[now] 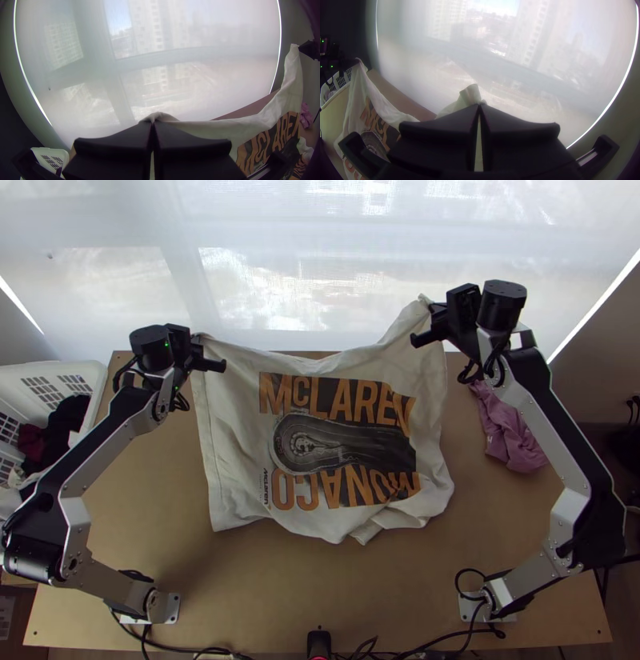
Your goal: Fold the t-shirt
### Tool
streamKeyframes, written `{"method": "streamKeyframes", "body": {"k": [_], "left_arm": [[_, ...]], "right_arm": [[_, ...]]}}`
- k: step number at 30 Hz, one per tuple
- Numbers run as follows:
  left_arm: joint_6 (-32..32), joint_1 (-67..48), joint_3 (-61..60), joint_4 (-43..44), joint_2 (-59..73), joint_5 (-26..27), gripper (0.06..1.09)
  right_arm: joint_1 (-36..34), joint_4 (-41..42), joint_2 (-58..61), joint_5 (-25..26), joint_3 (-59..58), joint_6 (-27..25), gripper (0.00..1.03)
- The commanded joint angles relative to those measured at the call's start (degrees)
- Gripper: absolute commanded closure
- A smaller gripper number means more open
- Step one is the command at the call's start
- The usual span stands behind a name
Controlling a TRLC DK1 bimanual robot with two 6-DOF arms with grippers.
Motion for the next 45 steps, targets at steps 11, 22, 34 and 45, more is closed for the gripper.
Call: {"method": "streamKeyframes", "body": {"k": [11,22,34,45], "left_arm": [[-0.06,1.43,2.45,19.36,18.25,-1.74,1.05],[0.73,1.7,13.0,22.0,32.49,-3.94,1.05],[1.87,3.98,13.17,21.03,36.18,-4.2,1.05],[1.0,4.25,7.55,21.21,29.42,-4.11,1.05]], "right_arm": [[-2.29,12.3,17.0,0.14,4.3,0.01,1.0],[-3.08,13.53,30.45,0.14,17.31,-2.01,1.0],[-2.72,13.0,37.66,0.22,21.0,-1.57,1.0],[-3.16,12.21,31.33,0.14,16.87,3.09,1.0]]}}
